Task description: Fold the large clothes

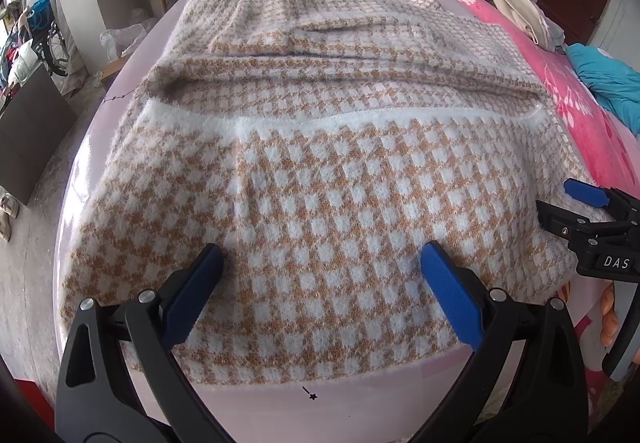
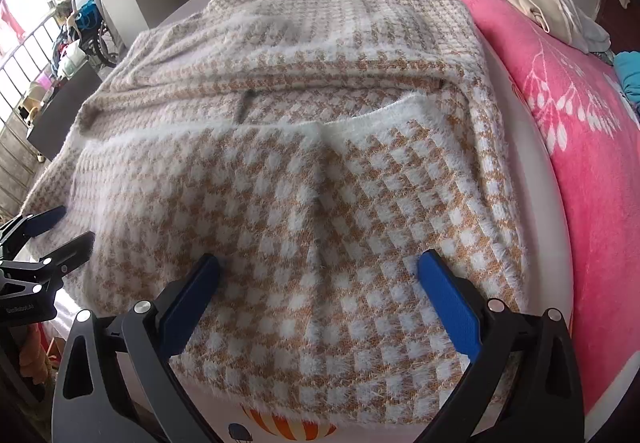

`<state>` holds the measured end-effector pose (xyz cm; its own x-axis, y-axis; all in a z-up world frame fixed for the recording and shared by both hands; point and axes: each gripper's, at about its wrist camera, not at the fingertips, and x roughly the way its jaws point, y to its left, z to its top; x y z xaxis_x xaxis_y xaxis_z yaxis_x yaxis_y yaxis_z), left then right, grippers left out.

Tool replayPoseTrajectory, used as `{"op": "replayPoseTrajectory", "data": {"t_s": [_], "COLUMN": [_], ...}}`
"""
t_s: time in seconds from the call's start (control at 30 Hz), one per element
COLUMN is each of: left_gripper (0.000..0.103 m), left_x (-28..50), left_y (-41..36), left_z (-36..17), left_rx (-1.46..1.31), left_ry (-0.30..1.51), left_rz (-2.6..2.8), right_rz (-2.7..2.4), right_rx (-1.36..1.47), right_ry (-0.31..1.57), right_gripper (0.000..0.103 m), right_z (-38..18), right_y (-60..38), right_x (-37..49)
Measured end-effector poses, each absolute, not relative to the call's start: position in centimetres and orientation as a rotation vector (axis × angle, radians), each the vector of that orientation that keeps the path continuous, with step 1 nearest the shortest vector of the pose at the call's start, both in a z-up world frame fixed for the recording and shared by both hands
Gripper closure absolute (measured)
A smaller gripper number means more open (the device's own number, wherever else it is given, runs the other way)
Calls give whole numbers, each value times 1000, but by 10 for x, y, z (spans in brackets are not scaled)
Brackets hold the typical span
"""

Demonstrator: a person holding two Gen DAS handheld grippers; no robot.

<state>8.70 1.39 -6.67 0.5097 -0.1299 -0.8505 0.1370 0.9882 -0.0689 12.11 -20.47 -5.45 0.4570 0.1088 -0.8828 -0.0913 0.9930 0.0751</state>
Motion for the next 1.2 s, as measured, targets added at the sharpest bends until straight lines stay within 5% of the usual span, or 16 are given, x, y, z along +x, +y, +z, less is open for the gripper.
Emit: {"op": "replayPoseTrajectory", "data": {"t_s": [0.53, 0.77, 1.2], "left_gripper": [8, 56, 56], "left_x": [94, 133, 162], "left_y": [90, 128, 132], "left_z": [-28, -50, -60], "left_rx": [3, -136, -180], "left_ry": [819, 942, 992], "left_rz": [-137, -152, -197], "right_rz": [134, 158, 216], "right_rx": [10, 3, 85], "right_ry": [1064, 1063, 1035], "right_gripper": [6, 6, 6], "right_z": [-55, -54, -35], "right_y": [-205, -207, -228], "right_x": [117, 115, 117]}}
